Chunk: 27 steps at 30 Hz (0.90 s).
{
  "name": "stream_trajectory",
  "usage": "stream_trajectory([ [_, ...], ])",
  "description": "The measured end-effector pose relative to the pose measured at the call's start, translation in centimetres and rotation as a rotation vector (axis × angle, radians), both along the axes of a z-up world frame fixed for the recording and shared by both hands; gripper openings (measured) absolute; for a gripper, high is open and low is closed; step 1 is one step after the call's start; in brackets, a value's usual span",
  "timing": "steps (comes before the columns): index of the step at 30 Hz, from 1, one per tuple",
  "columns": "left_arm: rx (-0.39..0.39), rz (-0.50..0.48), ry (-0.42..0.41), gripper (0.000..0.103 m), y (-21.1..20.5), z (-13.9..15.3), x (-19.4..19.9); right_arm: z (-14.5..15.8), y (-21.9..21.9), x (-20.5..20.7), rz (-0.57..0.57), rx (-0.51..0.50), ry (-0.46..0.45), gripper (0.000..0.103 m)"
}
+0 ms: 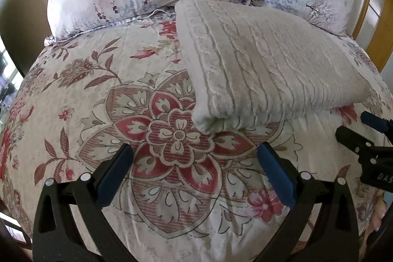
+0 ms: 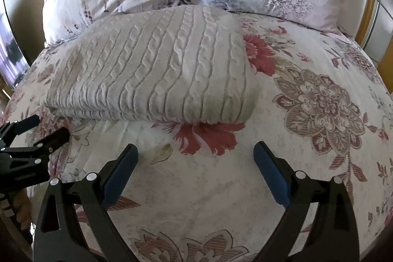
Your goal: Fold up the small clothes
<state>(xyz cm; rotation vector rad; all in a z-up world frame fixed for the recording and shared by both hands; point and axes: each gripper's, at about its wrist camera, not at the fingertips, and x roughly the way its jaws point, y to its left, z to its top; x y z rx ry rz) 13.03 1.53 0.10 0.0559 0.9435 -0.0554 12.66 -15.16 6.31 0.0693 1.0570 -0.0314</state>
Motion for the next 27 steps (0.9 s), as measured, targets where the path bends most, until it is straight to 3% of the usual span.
stream_trajectory([
  [4, -0.003, -0.006, -0.004, 0.101, -0.01, -0.08, 0.04, -0.22, 0.51, 0.11, 0.014, -0.037, 0.017, 0.101],
  [27, -0.008, -0.008, -0.006, 0.101, 0.05, -0.08, 0.03, -0.34, 0.61, 0.05, 0.017, -0.038, 0.023, 0.102],
])
